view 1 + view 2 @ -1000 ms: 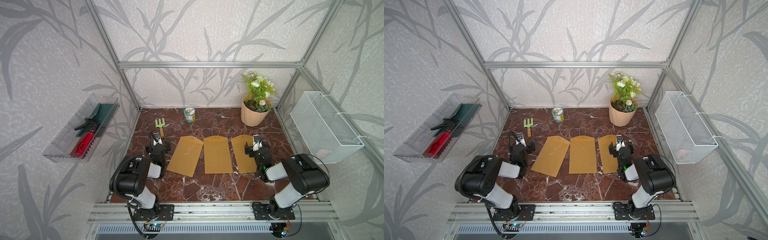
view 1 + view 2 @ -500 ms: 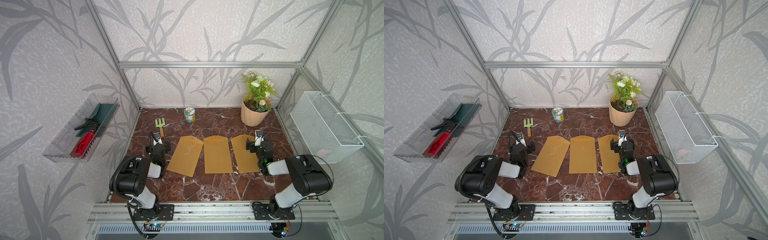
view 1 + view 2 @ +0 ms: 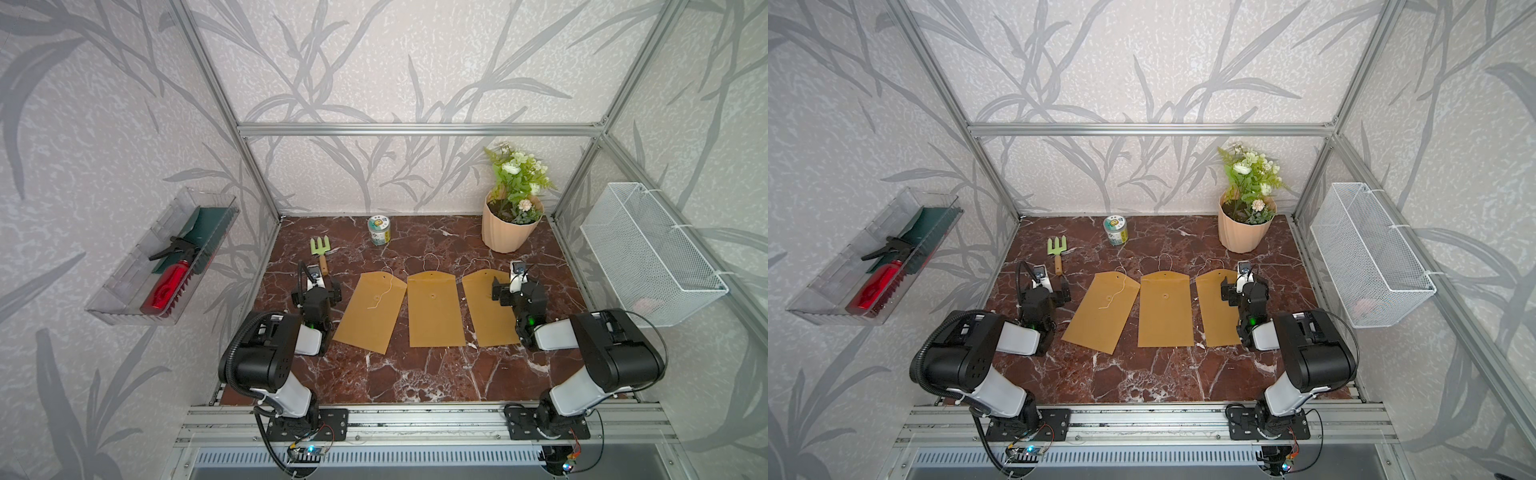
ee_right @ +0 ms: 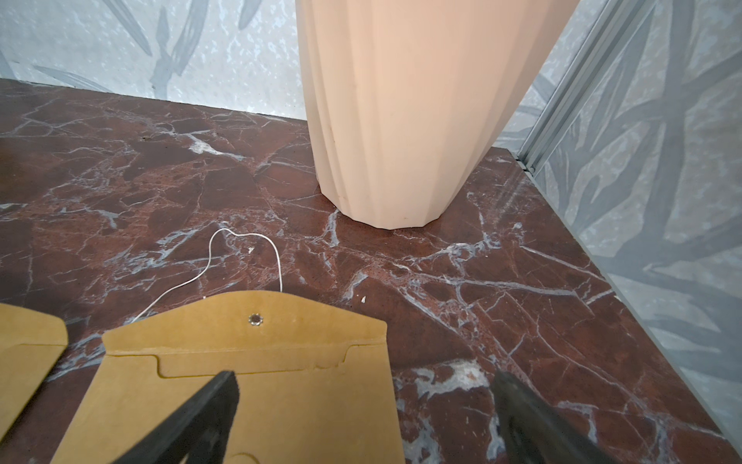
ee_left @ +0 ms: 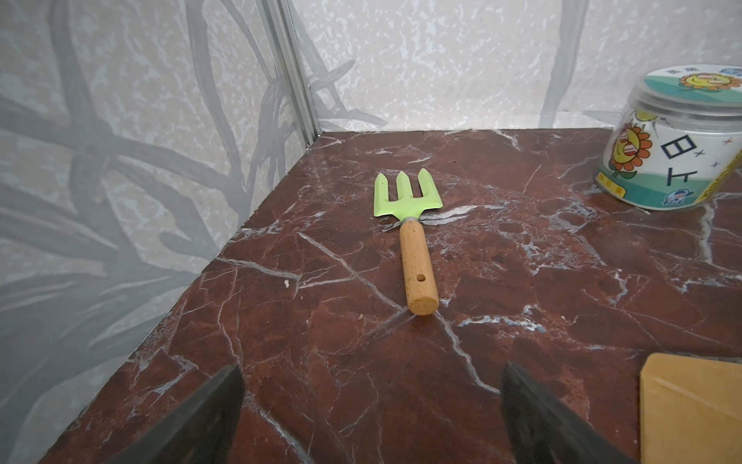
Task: Open the file bag
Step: Reset both arms
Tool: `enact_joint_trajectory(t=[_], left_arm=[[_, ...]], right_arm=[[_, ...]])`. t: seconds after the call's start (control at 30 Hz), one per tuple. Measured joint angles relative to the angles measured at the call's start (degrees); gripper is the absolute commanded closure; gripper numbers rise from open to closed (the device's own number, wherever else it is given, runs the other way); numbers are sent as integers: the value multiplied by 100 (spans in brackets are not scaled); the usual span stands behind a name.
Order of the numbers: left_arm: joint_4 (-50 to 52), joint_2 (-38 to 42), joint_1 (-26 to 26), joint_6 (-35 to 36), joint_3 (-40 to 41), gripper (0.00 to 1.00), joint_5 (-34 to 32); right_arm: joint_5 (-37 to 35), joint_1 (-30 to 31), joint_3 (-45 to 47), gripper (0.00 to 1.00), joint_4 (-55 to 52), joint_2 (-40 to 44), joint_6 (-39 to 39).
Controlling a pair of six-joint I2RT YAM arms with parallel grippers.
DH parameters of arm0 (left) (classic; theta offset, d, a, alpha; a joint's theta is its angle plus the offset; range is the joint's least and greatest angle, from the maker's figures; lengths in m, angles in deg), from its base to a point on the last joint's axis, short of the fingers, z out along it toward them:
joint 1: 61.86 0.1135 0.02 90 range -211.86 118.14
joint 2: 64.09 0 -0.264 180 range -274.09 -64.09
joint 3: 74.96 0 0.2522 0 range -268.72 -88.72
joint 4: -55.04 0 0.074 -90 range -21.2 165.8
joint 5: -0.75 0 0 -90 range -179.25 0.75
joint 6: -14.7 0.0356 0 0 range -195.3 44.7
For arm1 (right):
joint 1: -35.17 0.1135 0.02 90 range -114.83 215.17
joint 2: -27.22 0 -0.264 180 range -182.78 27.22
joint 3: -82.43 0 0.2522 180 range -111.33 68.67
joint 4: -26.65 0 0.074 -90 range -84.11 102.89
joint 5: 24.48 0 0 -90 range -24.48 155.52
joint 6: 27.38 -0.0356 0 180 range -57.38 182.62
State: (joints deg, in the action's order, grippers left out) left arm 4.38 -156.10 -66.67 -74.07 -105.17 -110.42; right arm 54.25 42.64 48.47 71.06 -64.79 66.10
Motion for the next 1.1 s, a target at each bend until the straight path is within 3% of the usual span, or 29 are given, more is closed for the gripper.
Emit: enact_joint_trajectory(t=[0.2,0.4,0.57,0.9,1.1], left_arm=[[-855,57,11,-85,828,1,85],[-713,-15,11,-85,299,1,-9],[-33,9,11,-127,-225,1,-136],[496,33,144,-227,-299,1,-101],[-599,74,136,-238,704,1,31]], right_arm=[[26,13,57,1,90,0,26],[31,13,76,1,114,0,42],[-24,13,66,1,52,0,39],[-28,13,66,1,22,0,39],[-24,13,63,1,17,0,39]])
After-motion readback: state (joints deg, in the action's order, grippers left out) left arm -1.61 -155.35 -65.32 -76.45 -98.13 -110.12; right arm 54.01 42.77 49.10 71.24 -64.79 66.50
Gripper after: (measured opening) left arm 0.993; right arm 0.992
